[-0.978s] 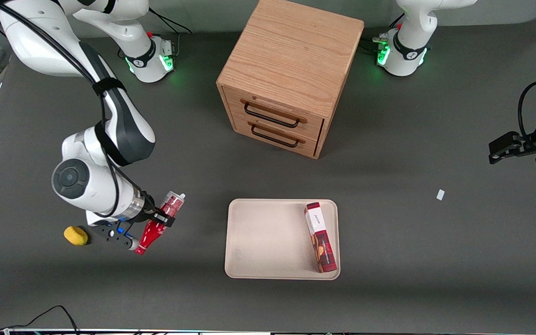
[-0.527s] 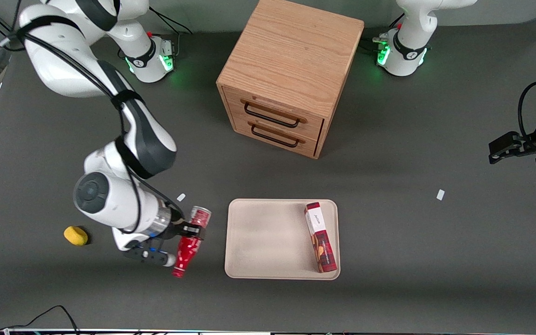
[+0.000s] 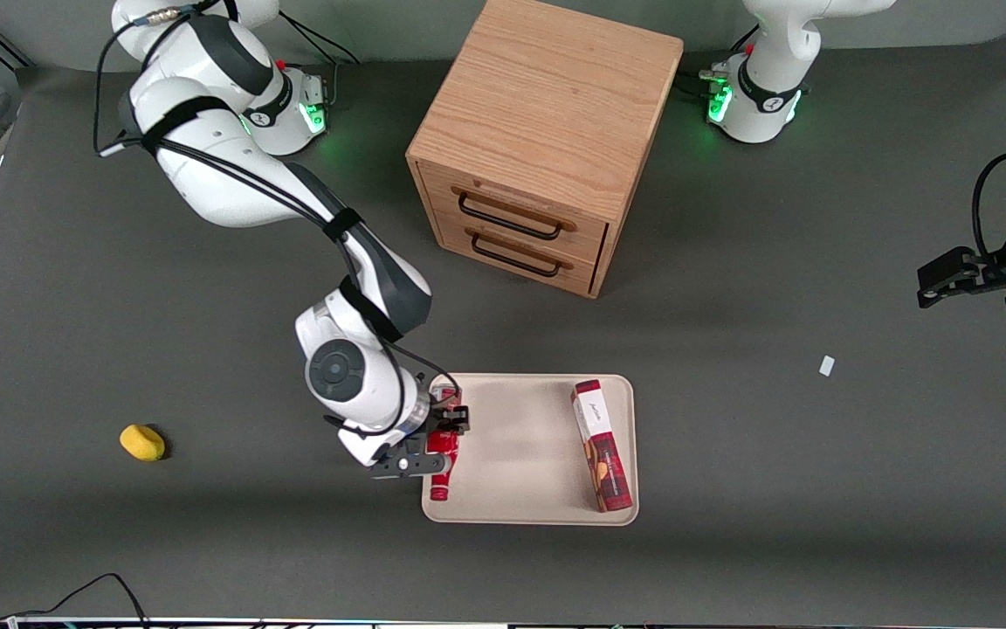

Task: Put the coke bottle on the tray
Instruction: 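Lower the bottle onto the tray beside the red packet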

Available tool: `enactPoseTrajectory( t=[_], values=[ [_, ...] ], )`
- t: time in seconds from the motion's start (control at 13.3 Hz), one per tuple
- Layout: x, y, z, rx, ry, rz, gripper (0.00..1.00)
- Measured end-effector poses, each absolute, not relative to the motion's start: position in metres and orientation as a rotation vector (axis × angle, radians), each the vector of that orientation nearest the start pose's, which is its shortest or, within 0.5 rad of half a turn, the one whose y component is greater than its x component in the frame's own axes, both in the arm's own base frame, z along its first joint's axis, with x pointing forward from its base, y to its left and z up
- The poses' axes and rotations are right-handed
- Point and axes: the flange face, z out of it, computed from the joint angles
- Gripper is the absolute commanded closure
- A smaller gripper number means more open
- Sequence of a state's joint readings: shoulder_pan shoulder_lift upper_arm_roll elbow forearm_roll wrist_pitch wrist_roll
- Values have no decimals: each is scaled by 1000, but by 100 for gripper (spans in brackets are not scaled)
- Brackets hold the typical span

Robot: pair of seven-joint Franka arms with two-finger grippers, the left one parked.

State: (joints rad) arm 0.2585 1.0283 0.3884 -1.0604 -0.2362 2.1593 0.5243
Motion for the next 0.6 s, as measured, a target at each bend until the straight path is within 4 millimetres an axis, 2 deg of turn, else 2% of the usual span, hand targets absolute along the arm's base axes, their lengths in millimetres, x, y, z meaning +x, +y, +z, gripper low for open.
enactPoseTrajectory(
  t=[0.08, 0.15, 0.3, 0.38, 0.45, 0.6],
  values=[
    [690, 378, 223, -2972, -73, -60, 100],
    [689, 378, 210, -2970, -72, -53, 95],
    [690, 374, 189, -2974, -66, -42, 80],
    [691, 373, 187, -2971, -62, -46, 46],
    [692, 373, 188, -2970, -61, -50, 0],
    [693, 372, 189, -2975, -64, -58, 0]
  ],
)
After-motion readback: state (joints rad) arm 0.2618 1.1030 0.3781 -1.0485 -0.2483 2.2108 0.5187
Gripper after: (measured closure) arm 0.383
